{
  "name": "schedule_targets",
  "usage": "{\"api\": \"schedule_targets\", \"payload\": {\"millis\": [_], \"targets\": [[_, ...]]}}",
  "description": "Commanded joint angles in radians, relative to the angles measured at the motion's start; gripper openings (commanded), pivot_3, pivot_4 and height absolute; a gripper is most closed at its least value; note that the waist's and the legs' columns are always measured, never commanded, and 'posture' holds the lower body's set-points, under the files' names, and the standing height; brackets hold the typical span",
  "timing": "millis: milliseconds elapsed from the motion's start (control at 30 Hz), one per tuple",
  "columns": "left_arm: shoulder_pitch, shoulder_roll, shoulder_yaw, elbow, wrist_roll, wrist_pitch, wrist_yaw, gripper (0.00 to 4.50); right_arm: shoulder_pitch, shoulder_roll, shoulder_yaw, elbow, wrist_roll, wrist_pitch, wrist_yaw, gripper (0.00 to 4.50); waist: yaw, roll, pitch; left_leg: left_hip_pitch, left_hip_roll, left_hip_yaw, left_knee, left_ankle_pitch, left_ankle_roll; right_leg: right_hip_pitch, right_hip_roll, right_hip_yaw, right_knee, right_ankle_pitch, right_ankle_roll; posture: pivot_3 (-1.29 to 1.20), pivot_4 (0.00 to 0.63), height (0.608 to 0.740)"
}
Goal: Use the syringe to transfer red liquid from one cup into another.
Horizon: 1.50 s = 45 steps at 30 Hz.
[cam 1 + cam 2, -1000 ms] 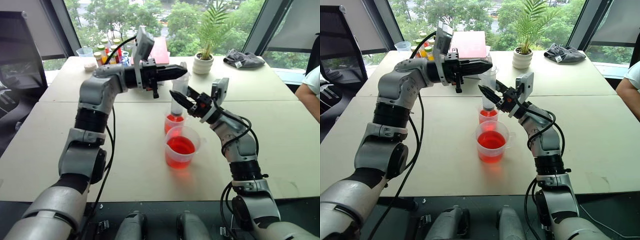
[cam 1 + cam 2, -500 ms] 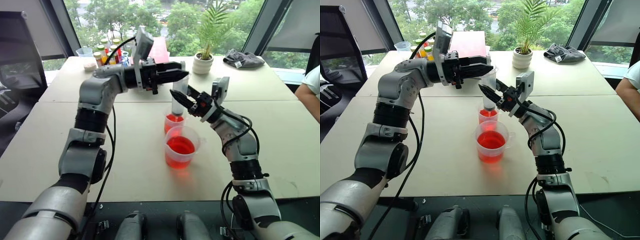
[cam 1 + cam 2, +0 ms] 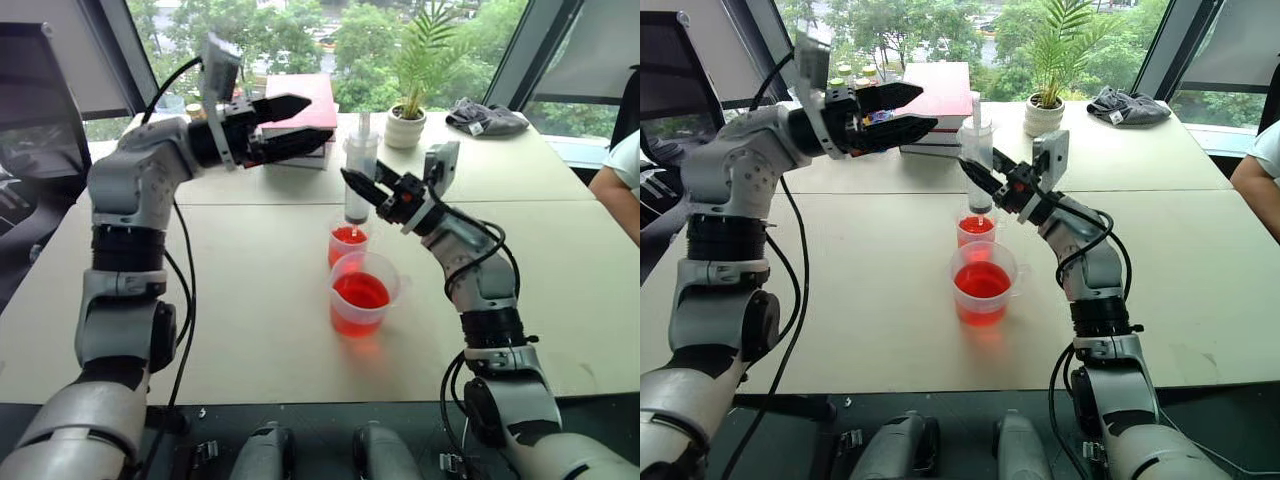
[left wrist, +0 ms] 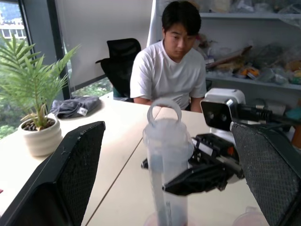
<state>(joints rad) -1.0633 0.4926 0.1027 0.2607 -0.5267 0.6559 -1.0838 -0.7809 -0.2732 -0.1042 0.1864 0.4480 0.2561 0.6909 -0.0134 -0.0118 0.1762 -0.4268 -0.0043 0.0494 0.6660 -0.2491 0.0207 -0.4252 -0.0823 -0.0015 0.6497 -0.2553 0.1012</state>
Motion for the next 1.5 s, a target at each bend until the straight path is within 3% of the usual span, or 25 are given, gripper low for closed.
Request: {"api": "schedule_targets", "payload": {"millis": [33, 267, 400, 533, 900, 1100, 1133, 1300, 1500], "targets": [[0.08, 0.024, -0.001, -0.123, -0.022, 0.029, 0.019, 4.41, -0.133, -0.091, -0.093, -0.108, 0.043, 0.182, -0.148, 1.44, 0.002, 0.0, 0.0, 0.0, 0.0, 0.0, 0.0, 0.0, 0.0, 0.0, 0.0, 0.0, 0.0, 0.0, 0.0, 0.0, 0.15, 0.74], [0.233, 0.012, -0.032, -0.255, -0.039, 0.056, 0.057, 4.41, -0.11, -0.406, -0.121, -0.215, 0.132, 0.818, -0.213, 1.44, 0.005, -0.001, -0.001, -0.001, -0.001, -0.001, -0.003, -0.001, 0.0, 0.0, -0.007, -0.001, -0.004, 0.0, -0.001, 0.0, 0.15, 0.74], [0.276, 0.009, -0.032, -0.3, -0.07, 0.083, 0.067, 4.41, -0.056, -0.548, -0.034, -0.215, 0.106, 1.059, -0.205, 1.44, -0.003, 0.0, 0.0, -0.001, -0.001, 0.0, -0.003, -0.001, 0.0, 0.0, -0.007, 0.0, -0.004, 0.0, -0.001, 0.0, 0.15, 0.74], [0.298, 0.008, -0.031, -0.326, -0.099, 0.103, 0.077, 4.41, -0.035, -0.591, 0.019, -0.133, 0.07, 1.129, -0.203, 1.44, -0.005, 0.001, 0.0, -0.001, 0.0, 0.0, -0.003, -0.001, 0.0, -0.001, -0.006, 0.001, -0.003, 0.0, -0.001, 0.0, 0.15, 0.74], [0.339, 0.02, -0.041, -0.384, -0.125, 0.137, 0.113, 4.41, 0.022, -0.503, 0.088, 0.087, -0.034, 1.075, -0.216, 1.44, 0.002, 0.0, 0.0, -0.002, -0.001, 0.001, -0.002, 0.0, 0.001, -0.001, -0.003, -0.001, -0.004, 0.0, -0.001, 0.0, 0.15, 0.74], [0.361, 0.045, -0.034, -0.416, -0.143, 0.164, 0.123, 4.46, 0.023, -0.504, 0.061, 0.071, -0.034, 1.08, -0.189, 4.28, 0.002, 0.0, -0.001, -0.001, -0.001, 0.001, 0.0, 0.0, 0.001, 0.001, -0.001, -0.001, -0.004, 0.0, 0.0, 0.0, 0.15, 0.74], [0.364, 0.049, -0.034, -0.419, -0.148, 0.169, 0.123, 4.46, 0.024, -0.508, 0.057, 0.059, -0.033, 1.082, -0.186, 4.44, 0.002, 0.0, -0.001, -0.001, -0.001, 0.001, 0.0, 0.0, 0.001, 0.001, -0.001, -0.001, -0.004, 0.0, 0.0, 0.0, 0.15, 0.74], [0.371, 0.081, -0.042, -0.43, -0.156, 0.177, 0.115, 4.46, 0.052, -0.578, 0.012, -0.128, 0.013, 1.103, -0.127, 4.44, 0.003, 0.0, 0.0, -0.001, 0.0, 0.0, -0.001, -0.001, 0.001, 0.001, -0.001, -0.001, -0.004, 0.0, 0.0, 0.0, 0.15, 0.74], [0.389, 0.134, -0.04, -0.457, -0.165, 0.194, 0.099, 4.46, 0.174, -0.699, -0.201, -0.444, 0.191, 1.09, 0.045, 4.44, 0.003, 0.0, 0.0, -0.001, 0.0, 0.0, -0.001, -0.001, 0.001, 0.001, 0.0, -0.001, -0.004, 0.0, 0.0, 0.0, 0.15, 0.74]]}}
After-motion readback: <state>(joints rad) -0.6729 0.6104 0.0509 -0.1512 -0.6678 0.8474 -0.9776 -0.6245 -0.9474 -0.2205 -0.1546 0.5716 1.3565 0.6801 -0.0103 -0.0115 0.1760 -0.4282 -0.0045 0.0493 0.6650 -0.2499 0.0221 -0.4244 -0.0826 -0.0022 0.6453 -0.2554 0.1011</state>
